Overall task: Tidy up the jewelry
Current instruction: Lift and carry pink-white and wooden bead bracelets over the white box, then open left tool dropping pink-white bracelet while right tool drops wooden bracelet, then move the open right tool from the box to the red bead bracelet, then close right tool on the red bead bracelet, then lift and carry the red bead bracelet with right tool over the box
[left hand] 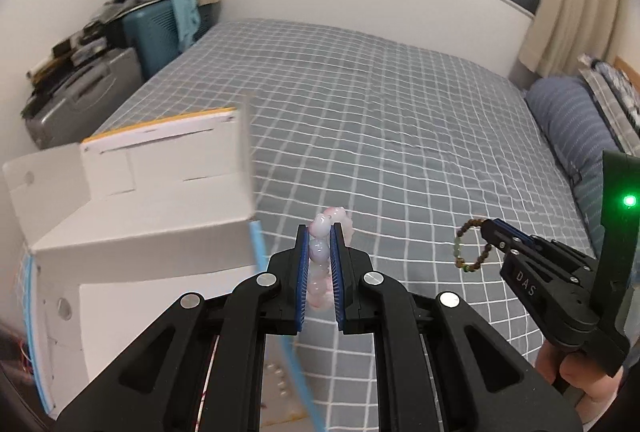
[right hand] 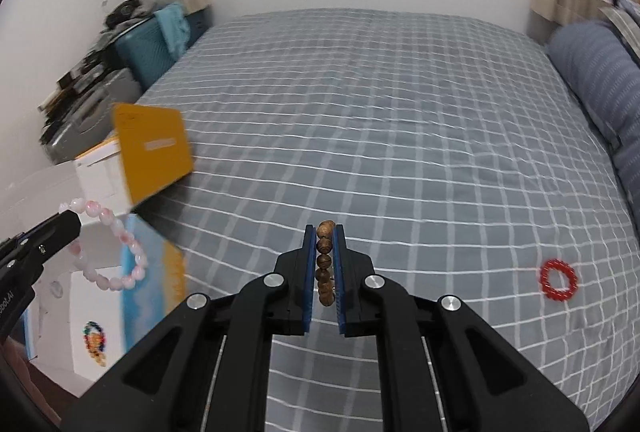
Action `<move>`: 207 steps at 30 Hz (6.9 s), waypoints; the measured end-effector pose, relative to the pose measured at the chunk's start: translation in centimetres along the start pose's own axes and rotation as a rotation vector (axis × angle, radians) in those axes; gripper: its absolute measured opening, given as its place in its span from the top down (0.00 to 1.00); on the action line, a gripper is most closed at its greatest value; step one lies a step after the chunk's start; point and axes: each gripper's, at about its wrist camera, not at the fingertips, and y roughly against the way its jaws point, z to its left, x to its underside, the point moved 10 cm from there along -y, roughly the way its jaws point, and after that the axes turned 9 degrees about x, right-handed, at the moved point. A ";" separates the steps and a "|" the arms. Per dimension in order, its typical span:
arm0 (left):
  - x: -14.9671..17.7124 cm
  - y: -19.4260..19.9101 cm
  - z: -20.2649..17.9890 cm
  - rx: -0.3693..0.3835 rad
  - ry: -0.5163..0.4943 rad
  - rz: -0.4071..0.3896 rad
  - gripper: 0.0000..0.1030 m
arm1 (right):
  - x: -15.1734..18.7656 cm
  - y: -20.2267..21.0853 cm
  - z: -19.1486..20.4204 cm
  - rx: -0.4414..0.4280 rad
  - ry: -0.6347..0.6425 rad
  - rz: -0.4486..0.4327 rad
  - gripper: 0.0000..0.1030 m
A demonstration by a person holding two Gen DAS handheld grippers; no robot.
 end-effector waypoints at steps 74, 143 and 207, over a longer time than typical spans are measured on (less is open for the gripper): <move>9.4 6.7 19.4 -0.216 0.170 -0.053 0.17 | 5.6 4.7 18.9 -0.123 0.219 -0.132 0.07; 8.2 -16.7 -15.3 0.141 -0.192 0.145 0.05 | 12.0 -15.1 -29.6 0.260 -0.048 0.312 0.87; 4.5 0.5 -7.5 0.089 -0.107 -0.021 0.05 | 2.6 6.9 -11.2 0.054 -0.051 -0.104 0.87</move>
